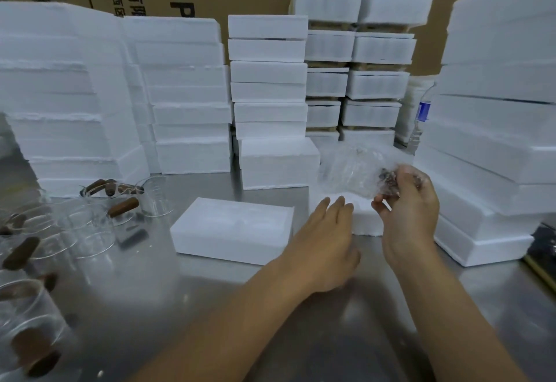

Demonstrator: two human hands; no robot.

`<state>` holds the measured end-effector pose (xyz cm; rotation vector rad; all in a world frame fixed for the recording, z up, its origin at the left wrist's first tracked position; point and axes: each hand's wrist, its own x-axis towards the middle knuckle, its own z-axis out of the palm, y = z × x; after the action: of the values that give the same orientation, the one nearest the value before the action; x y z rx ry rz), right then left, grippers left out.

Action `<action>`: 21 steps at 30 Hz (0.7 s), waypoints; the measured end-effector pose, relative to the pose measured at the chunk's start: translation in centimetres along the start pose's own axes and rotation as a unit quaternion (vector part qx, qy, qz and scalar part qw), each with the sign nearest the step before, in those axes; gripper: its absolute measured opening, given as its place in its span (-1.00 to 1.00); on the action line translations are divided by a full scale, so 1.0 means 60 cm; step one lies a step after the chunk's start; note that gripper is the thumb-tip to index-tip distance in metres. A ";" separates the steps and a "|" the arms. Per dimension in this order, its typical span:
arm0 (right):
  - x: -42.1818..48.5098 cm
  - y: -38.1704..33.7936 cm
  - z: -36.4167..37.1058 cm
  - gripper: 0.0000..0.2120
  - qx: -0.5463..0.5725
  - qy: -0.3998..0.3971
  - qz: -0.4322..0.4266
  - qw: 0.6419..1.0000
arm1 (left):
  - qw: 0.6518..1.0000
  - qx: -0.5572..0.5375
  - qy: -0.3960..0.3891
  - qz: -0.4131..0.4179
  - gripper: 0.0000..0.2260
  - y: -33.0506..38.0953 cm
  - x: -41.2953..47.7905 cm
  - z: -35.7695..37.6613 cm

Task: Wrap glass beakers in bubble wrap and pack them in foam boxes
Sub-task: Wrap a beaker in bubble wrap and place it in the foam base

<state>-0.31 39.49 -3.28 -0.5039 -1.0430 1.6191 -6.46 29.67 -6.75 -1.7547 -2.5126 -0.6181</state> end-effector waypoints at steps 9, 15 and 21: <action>0.005 0.010 -0.001 -0.83 -0.094 -0.030 -0.049 0.994 | 0.986 0.144 0.073 0.035 -0.56 -0.013 0.008 0.000; 0.005 0.017 -0.004 -0.80 -0.222 -0.033 -0.120 0.967 | 0.980 0.147 0.115 0.069 -0.56 -0.016 -0.021 -0.021; 0.006 0.012 -0.010 -0.82 -0.219 -0.104 -0.071 0.967 | 0.978 0.116 0.142 0.102 -0.57 -0.017 -0.071 -0.034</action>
<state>-0.37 40.03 -4.10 -0.5414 -1.5764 1.3330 -6.22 24.90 -6.15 -1.6745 -2.0903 -0.4989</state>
